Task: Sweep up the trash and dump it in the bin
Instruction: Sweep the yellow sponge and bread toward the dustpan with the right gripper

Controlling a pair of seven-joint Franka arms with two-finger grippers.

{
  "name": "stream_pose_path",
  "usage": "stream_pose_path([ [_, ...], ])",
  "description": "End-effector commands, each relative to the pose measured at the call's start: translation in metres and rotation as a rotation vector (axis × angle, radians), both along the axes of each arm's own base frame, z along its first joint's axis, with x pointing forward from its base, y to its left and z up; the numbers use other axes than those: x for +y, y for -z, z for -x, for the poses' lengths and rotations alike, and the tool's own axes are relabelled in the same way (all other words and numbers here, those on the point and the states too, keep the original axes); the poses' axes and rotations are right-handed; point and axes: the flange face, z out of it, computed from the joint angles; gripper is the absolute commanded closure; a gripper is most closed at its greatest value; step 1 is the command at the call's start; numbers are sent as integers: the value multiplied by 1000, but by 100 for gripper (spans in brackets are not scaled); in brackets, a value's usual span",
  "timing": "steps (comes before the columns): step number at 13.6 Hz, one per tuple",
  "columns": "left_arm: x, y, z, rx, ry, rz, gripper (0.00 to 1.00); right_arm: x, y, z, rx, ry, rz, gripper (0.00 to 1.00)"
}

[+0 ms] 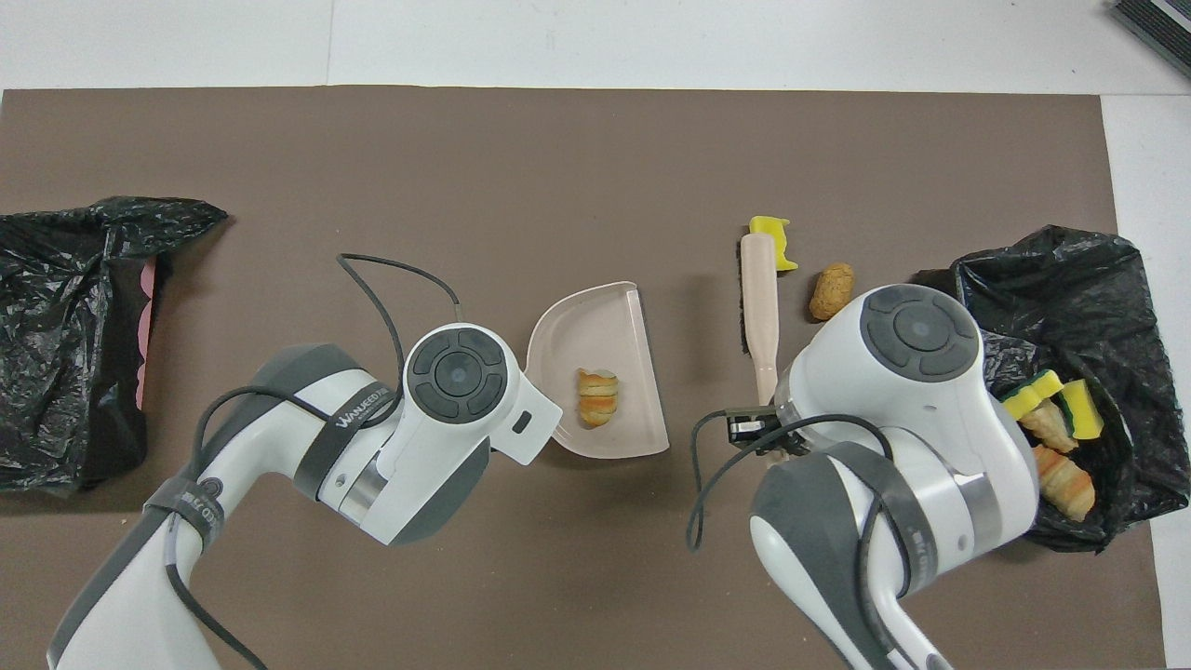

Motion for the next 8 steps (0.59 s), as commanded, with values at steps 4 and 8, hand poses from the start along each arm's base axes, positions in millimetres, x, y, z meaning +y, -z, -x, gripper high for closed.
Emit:
stream_pose_path([
  [4, 8, -1, 3, -20, 8, -1, 100, -108, 27, -29, 11, 40, 188, 100],
  [8, 8, -1, 3, -19, 8, -2, 100, -130, 59, -39, 66, -17, 211, 100],
])
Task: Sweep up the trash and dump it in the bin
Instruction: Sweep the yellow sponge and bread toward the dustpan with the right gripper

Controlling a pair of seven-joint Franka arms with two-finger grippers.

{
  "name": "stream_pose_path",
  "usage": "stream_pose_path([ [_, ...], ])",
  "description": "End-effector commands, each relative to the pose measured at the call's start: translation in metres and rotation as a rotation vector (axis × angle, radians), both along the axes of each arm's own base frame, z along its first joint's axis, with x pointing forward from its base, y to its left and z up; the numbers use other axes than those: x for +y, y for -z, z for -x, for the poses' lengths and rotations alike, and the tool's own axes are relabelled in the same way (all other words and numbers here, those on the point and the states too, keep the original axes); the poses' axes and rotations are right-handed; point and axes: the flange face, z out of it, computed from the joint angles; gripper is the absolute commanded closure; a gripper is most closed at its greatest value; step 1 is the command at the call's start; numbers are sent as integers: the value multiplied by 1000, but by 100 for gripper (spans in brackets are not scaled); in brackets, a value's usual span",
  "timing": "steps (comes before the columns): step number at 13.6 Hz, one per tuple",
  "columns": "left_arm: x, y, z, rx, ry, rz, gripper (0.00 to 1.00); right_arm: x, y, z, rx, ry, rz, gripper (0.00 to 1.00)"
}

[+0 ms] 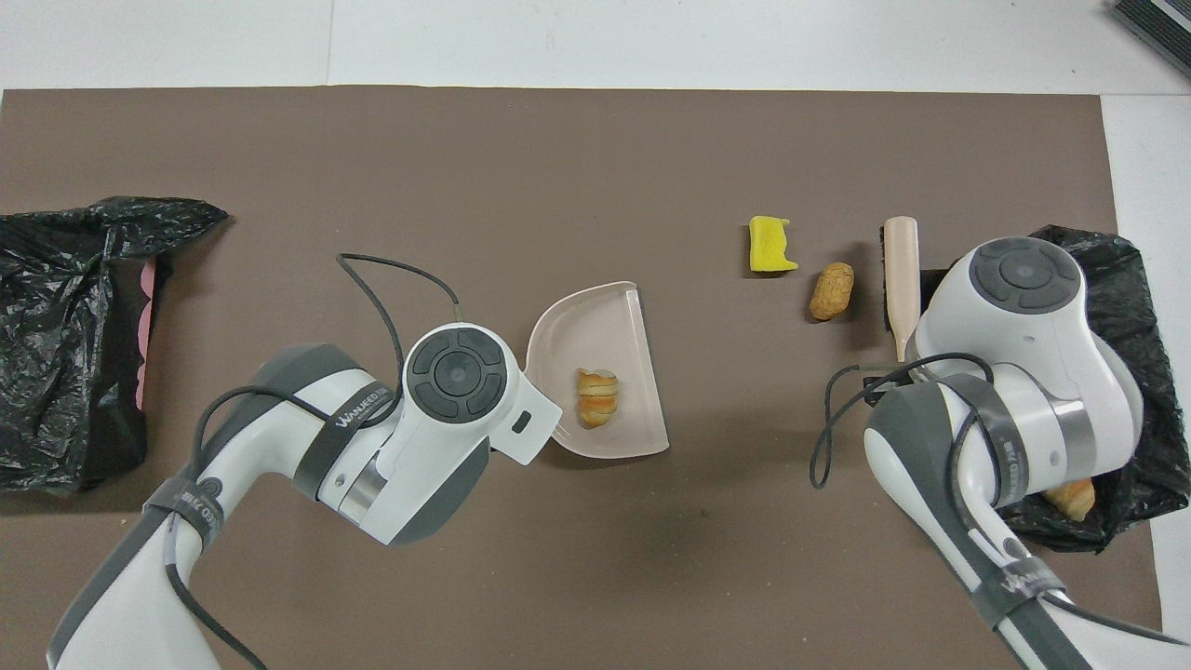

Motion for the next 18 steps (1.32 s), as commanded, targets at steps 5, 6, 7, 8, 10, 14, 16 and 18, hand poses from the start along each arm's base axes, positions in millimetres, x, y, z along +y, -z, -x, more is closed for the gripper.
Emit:
stream_pose_path([
  [5, 8, -1, 3, -18, 8, -3, 100, 27, 26, -21, 26, -289, -78, 100],
  [6, 8, -1, 3, -18, 8, -3, 100, 48, 25, -27, 19, -327, -89, 100],
  [7, 8, -1, 3, -18, 8, -3, 100, 65, 23, -34, 15, -346, -104, 100],
  [8, 8, -1, 3, -18, 8, -3, 100, 78, 24, -39, 13, -367, -110, 100],
  [10, 8, -1, 3, -18, 8, -3, 100, 100, 29, -39, 19, -405, -121, 100],
  [14, 8, -1, 2, -20, 5, -1, 100, 158, 24, -8, 77, -519, -179, 100],
  [16, 9, 0, 2, -21, 4, 0, 100, 177, 21, 12, 135, -543, -203, 100],
  [18, 14, 0, -2, -22, -8, 1, 100, 184, 18, 36, 191, -539, -222, 100],
])
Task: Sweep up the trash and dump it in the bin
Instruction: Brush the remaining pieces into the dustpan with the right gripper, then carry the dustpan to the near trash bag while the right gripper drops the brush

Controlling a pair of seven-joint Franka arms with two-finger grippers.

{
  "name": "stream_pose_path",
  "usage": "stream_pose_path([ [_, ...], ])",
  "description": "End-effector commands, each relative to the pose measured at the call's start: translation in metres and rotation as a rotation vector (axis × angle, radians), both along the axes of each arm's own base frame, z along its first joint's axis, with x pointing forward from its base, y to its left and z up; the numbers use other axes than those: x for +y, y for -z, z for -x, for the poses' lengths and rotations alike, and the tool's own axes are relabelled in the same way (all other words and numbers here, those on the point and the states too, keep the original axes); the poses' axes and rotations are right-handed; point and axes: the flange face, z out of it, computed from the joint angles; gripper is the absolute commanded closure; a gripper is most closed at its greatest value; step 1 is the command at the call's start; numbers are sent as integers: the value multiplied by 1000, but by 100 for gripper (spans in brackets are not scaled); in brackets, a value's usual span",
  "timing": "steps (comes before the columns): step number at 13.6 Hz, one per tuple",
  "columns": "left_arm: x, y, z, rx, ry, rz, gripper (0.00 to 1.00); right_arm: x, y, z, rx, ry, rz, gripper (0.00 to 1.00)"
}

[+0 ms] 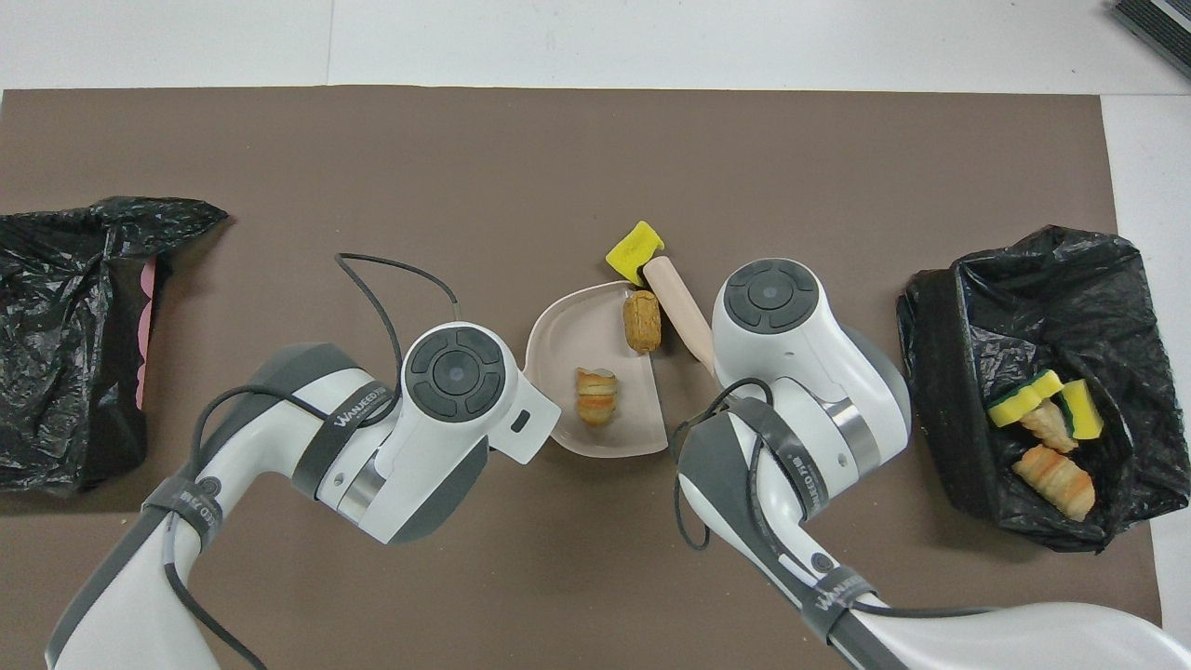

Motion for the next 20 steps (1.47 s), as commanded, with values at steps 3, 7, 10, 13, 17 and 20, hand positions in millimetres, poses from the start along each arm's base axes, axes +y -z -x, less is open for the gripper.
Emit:
stream_pose_path([
  [3, 14, 0, -2, -22, -7, 1, 100, 14, -23, 48, 116, -13, -47, 100],
  [7, 14, 0, -3, -24, -8, 3, 100, 23, -67, 54, 96, 20, -85, 100],
  [10, 14, 1, -2, -22, -13, 3, 100, 26, -87, 49, 73, 68, -71, 100],
  [13, 16, 1, -1, -23, -124, -4, 100, 7, -79, 19, 4, 102, -94, 100],
  [17, 18, 1, 4, -11, -284, -29, 100, -38, -78, -39, -109, 136, -81, 100],
  [20, 19, 1, 7, -3, -362, -48, 100, -53, -39, -65, -89, 95, -17, 100],
])
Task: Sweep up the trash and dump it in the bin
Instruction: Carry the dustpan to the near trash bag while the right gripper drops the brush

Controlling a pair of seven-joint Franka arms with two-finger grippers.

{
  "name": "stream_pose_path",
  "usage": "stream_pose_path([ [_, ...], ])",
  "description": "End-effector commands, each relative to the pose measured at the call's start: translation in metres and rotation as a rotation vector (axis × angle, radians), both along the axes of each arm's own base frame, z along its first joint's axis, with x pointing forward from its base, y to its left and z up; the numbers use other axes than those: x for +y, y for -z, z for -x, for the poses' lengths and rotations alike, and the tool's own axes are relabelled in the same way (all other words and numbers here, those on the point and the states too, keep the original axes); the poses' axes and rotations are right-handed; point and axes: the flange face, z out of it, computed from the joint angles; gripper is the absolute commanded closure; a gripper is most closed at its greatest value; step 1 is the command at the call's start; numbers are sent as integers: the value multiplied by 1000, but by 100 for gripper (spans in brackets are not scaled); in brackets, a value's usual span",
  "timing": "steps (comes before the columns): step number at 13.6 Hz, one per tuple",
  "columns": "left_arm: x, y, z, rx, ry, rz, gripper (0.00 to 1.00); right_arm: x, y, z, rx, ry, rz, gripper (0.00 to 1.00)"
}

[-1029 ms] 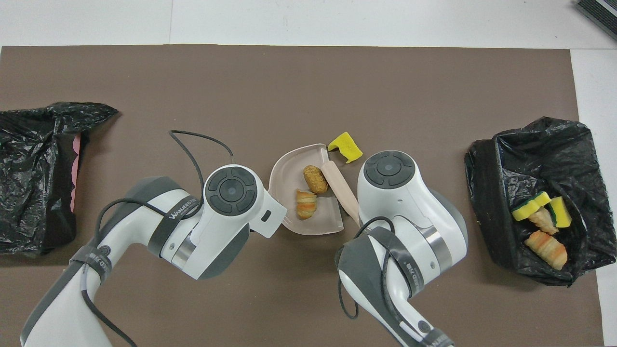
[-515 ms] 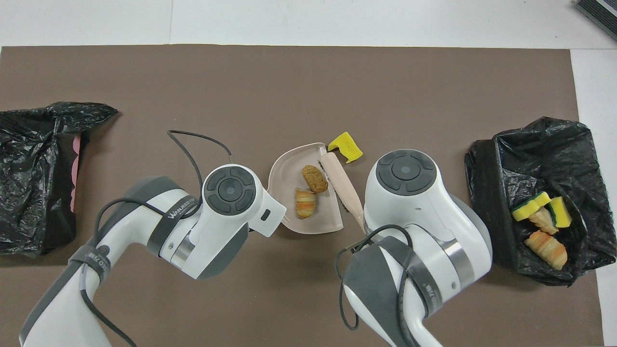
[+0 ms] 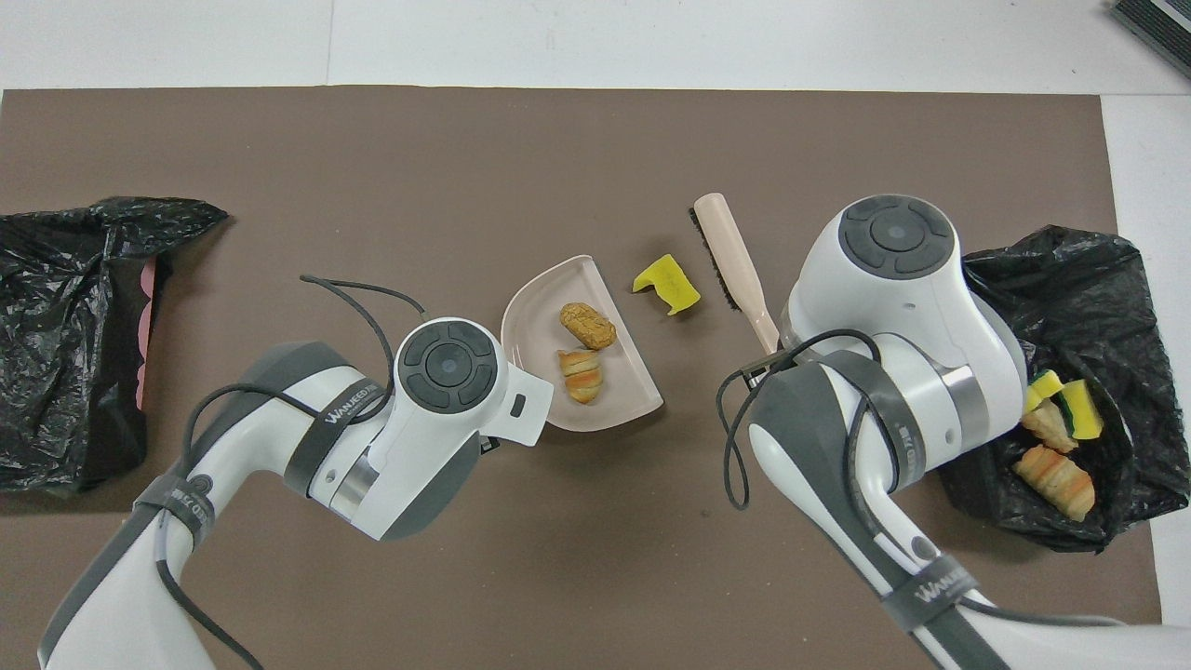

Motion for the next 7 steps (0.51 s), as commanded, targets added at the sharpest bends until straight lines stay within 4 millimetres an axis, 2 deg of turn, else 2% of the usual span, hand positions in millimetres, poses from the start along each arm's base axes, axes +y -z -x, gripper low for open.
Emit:
stream_pose_path([
  [1, 9, -4, 6, -4, -91, -27, 100, 2, 33, -20, 23, -51, 41, 100],
  [3, 9, -4, 7, -1, -100, -30, 100, 10, 51, -20, 50, -60, 47, 100],
  [4, 9, -4, 7, 1, -100, -32, 100, 20, 53, -17, 53, -55, 39, 100],
  [7, 10, -4, 7, 2, -100, -32, 100, 61, 54, 5, 88, -70, 19, 100],
])
